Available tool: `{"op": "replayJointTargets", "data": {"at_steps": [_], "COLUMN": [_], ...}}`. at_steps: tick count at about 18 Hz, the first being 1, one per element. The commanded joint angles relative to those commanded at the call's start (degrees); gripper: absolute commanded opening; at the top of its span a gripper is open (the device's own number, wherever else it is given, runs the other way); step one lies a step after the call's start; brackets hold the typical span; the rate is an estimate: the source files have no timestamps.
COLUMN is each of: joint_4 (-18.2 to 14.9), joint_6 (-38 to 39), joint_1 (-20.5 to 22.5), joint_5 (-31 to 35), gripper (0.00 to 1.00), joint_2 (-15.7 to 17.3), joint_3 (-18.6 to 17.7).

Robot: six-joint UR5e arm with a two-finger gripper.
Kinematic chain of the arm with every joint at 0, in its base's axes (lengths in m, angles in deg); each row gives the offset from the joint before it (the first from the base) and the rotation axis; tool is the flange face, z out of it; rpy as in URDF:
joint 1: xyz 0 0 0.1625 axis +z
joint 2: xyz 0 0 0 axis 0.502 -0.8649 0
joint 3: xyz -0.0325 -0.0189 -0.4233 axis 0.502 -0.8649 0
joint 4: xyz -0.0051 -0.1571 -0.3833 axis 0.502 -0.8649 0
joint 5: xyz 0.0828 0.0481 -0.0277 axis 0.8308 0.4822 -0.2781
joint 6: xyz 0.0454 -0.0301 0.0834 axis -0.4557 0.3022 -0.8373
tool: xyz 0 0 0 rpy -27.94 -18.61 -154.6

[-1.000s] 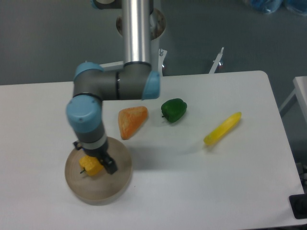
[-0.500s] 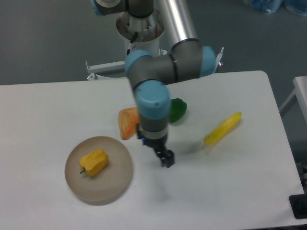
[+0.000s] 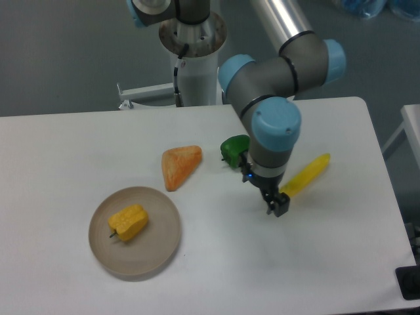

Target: Place the yellow pepper on the plate

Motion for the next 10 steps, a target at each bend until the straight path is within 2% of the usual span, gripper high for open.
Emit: {"op": "replayJointTargets", "data": {"at_steps": [10], "joint_4": [0.2], "joint_6": [-1.4], "joint_1": [0.6], "joint_5": [0.4], "gripper": [1.00], "joint_2": [0.4], "joint_3": [-0.4]}}
